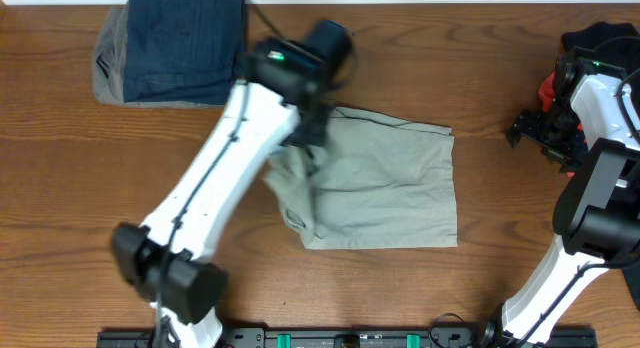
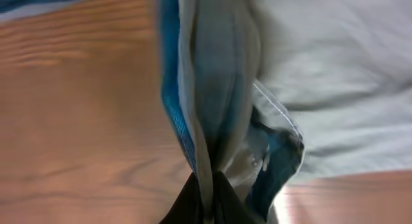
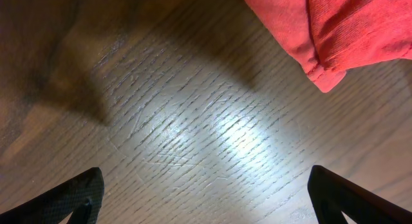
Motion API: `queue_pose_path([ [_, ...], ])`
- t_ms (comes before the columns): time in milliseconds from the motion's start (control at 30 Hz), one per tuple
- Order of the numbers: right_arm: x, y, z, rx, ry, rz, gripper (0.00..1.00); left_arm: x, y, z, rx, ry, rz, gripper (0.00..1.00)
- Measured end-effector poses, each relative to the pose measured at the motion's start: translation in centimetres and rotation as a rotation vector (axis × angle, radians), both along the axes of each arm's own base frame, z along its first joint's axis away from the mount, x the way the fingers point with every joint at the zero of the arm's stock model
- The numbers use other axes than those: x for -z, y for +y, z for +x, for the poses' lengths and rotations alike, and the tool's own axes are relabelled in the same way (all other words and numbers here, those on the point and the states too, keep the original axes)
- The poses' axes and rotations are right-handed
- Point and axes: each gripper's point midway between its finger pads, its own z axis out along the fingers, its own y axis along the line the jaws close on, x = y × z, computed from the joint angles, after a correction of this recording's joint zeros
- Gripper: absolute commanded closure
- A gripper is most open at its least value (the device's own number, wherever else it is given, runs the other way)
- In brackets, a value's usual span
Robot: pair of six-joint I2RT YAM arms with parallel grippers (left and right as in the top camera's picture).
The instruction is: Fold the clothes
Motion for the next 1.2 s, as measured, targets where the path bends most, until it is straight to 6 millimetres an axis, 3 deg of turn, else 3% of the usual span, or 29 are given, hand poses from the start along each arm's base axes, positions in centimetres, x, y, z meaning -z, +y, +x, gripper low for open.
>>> queue_pose_path([
  [133,0.0,0.0,0.0,0.000,0.000,0.000,0.01,-2.7,4.6,0.5,-0.096,-0.057,0.025,0.94],
  [300,0.0,0.0,0.0,0.000,0.000,0.000,0.01,-6.4,7.8,0.6,-0.161,-0.134,0.020,0.94],
  [533,0.0,0.0,0.0,0.000,0.000,0.000,0.01,-11.9,7.4,0.8,-0.150,-0.294,-0.059,0.94],
  [633,0.0,0.0,0.0,0.000,0.000,0.000,0.01,-13.0,6.7,0.4,-0.124,-0.321,-0.091,0.94],
  [867,0.0,0.0,0.0,0.000,0.000,0.000,0.01,-11.7,5.7,0.1,-0.094,-0.275,-0.090,0.94],
  [1200,0.0,0.0,0.0,0.000,0.000,0.000,0.01,-4.5,4.8,1.3,-0.090,-0.088,-0.030,0.94],
])
